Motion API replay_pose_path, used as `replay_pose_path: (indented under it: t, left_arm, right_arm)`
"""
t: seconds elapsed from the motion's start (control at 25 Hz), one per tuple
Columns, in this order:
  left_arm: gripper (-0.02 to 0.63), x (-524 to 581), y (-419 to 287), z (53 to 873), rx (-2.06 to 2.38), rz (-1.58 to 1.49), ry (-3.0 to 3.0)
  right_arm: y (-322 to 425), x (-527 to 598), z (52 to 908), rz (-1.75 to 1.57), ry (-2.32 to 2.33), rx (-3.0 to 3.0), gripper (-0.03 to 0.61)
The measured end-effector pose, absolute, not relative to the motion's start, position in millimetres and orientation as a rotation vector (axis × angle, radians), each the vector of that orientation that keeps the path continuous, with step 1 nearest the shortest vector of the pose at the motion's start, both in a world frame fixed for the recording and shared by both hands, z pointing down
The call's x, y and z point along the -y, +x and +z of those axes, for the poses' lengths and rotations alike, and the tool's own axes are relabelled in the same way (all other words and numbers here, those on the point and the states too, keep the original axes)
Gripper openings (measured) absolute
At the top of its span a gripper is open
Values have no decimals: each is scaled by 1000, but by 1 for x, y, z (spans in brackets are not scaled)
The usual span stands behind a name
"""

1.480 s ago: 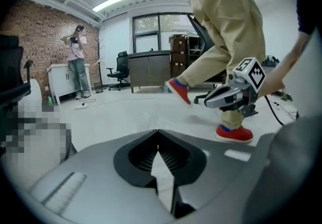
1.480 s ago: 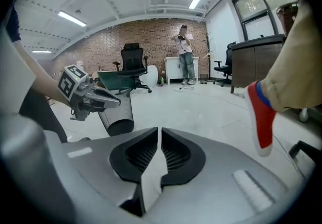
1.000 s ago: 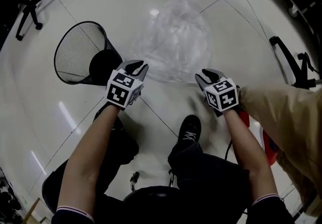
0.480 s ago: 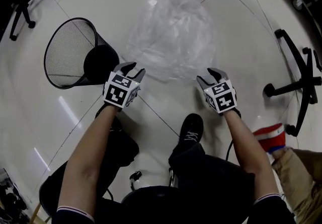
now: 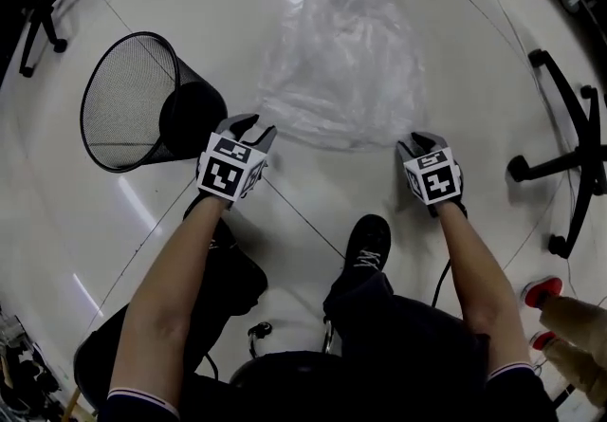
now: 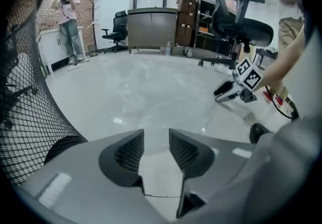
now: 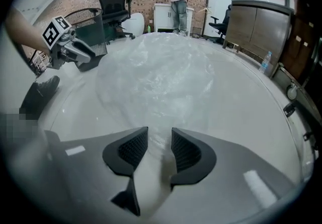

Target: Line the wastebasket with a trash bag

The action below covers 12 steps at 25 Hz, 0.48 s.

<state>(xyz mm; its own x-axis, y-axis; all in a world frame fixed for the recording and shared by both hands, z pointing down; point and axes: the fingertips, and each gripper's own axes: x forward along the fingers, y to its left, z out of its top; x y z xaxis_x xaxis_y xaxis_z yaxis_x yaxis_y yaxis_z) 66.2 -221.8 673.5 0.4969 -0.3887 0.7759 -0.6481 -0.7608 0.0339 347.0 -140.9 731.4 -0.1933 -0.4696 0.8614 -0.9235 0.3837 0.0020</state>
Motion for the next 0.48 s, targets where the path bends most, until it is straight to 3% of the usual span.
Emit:
replay_pose_path:
  t: [0.08, 0.16, 0.48]
  left_arm:
    - [153, 223, 65, 677, 873, 1150, 2416]
    - [168, 224, 65, 681, 877, 1164, 2405]
    - [253, 227, 80, 702, 843, 1199, 2399]
  right_arm:
    - [352, 140, 733, 693, 1222, 1819, 112]
    - [356, 141, 732, 685, 1234, 1820, 8]
    - [360, 145, 713, 694, 1281, 1875, 3]
